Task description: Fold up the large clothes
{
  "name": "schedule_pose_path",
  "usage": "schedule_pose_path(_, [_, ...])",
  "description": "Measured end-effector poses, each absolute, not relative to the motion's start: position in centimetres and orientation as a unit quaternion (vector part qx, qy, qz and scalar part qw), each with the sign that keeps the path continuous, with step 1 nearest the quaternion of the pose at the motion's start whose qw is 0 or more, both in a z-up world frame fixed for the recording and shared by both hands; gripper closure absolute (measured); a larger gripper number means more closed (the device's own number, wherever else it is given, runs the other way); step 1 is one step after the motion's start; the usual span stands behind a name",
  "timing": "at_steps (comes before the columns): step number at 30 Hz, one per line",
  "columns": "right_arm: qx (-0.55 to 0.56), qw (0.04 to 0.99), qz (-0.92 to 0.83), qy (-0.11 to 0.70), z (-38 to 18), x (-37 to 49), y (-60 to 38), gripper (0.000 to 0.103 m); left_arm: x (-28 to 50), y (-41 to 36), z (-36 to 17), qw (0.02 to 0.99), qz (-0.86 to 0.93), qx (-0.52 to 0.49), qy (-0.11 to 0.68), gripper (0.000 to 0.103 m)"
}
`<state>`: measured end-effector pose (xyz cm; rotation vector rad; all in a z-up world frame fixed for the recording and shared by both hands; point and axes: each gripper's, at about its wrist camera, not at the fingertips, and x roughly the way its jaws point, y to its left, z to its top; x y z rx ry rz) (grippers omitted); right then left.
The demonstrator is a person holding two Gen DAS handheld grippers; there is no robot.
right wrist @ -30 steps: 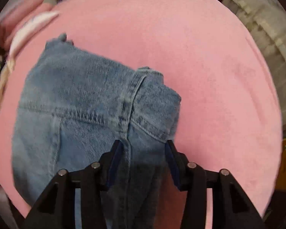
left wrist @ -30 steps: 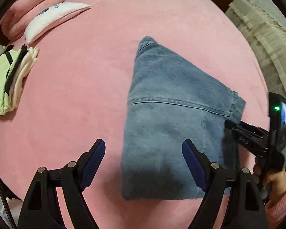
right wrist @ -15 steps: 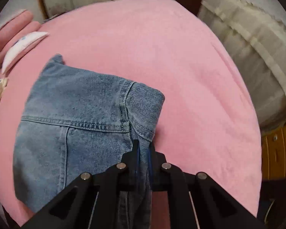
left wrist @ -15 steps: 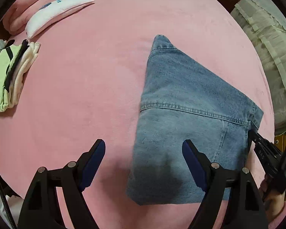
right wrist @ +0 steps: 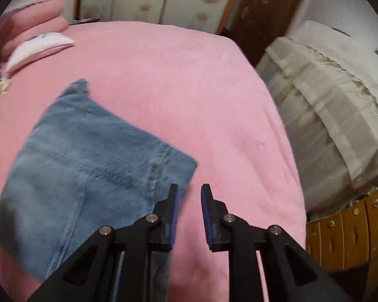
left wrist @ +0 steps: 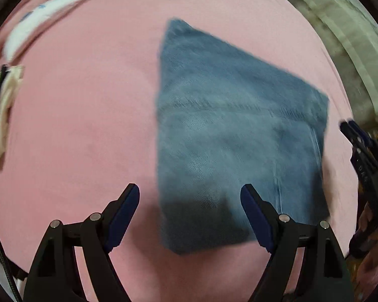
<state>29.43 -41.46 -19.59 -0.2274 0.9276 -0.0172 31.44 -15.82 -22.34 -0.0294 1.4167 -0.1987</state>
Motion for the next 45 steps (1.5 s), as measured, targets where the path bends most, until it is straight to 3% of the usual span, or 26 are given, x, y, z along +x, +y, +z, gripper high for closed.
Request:
schedule_pose_path(2, [-0.046, 0.88, 0.078, 0.466, -19.5, 28.7, -41.6, 0.087, 30.4, -17.0, -23.8, 0.738, -0.096, 0.014, 0.668, 0.022])
schedule_pose_path(3, [-0.01, 0.862, 0.142, 0.487, -19.8, 28.0, -40.9, 0.094, 30.0, -17.5, -24.6, 0.731, -0.097, 0.027, 0.675, 0.022])
schedule_pose_path(7, [-0.004, 0.792, 0.248, 0.558, -23.7, 25.5, -36.7, 0.099, 28.1, -18.6, -28.0, 0.717, -0.099, 0.054, 0.688, 0.024])
schedule_pose_path(12, [0.057, 0.75, 0.188, 0.632, -29.0, 23.6, -38.3, 0.103, 26.0, -15.5, -31.0, 0.688, -0.095, -0.012, 0.719, 0.024])
schedule_pose_path(13, [0.084, 0.746, 0.168, 0.639, -29.4, 22.9, -39.8, 0.103, 25.6, -15.1, -31.4, 0.686, -0.075, 0.007, 0.724, 0.035])
schedule_pose_path(14, [0.084, 0.745, 0.152, 0.644, -29.4, 22.5, -40.7, 0.103, 25.0, -15.0, -31.8, 0.684, -0.026, 0.079, 0.725, 0.067])
schedule_pose_path(15, [0.054, 0.747, 0.129, 0.65, -29.3, 21.7, -41.1, 0.103, 24.5, -15.0, -32.1, 0.681, 0.002, 0.136, 0.719, 0.074])
schedule_pose_path(18, [-0.056, 0.76, 0.087, 0.642, -27.9, 19.8, -41.3, 0.103, 23.4, -13.7, -30.7, 0.701, -0.03, 0.09, 0.707, 0.076])
schedule_pose_path(21, [0.013, 0.794, 0.117, 0.596, -25.0, 19.8, -42.3, 0.103, 23.2, -13.0, -26.5, 0.749, -0.076, -0.031, 0.657, 0.08])
schedule_pose_path(25, [0.133, 0.818, 0.179, 0.529, -22.7, 21.7, -41.7, 0.103, 25.0, -14.7, -25.2, 0.754, -0.11, -0.094, 0.641, 0.094])
schedule_pose_path(30, [0.261, 0.745, 0.174, 0.588, -29.0, 25.3, -39.0, 0.103, 29.0, -17.4, -27.1, 0.771, -0.118, -0.103, 0.617, 0.095])
schedule_pose_path(33, [0.338, 0.736, 0.179, 0.559, -30.1, 26.7, -38.3, 0.103, 32.0, -18.7, -27.3, 0.789, -0.128, -0.092, 0.594, 0.095])
schedule_pose_path(45, [0.283, 0.808, 0.139, 0.499, -30.3, 38.2, -38.8, 0.103, 44.4, -19.5, -29.3, 0.812, -0.126, -0.125, 0.557, 0.096])
